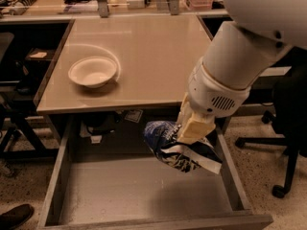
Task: Place blue chip bag into top drawer
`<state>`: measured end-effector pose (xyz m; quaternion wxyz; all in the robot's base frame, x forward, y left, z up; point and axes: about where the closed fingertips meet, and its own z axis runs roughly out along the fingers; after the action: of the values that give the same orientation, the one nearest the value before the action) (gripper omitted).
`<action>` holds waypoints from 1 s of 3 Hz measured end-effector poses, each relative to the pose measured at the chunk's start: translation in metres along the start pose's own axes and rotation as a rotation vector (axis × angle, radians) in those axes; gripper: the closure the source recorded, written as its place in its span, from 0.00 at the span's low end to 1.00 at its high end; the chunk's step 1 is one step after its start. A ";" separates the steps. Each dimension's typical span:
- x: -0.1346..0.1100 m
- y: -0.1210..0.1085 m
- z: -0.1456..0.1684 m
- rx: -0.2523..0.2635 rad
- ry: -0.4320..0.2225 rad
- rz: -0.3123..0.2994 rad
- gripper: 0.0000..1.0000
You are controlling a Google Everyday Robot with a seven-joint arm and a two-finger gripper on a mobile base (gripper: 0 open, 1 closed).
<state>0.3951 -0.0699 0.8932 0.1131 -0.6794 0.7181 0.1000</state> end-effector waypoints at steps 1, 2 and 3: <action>-0.007 0.005 0.044 -0.023 -0.019 0.035 1.00; -0.015 -0.008 0.081 -0.017 -0.028 0.039 1.00; -0.021 -0.020 0.112 -0.014 -0.037 0.039 1.00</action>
Offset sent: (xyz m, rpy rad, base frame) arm 0.0297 0.0582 -0.1127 0.0417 0.0222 -0.0435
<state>0.4186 -0.0179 0.7928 0.1197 -0.6640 0.7284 0.1196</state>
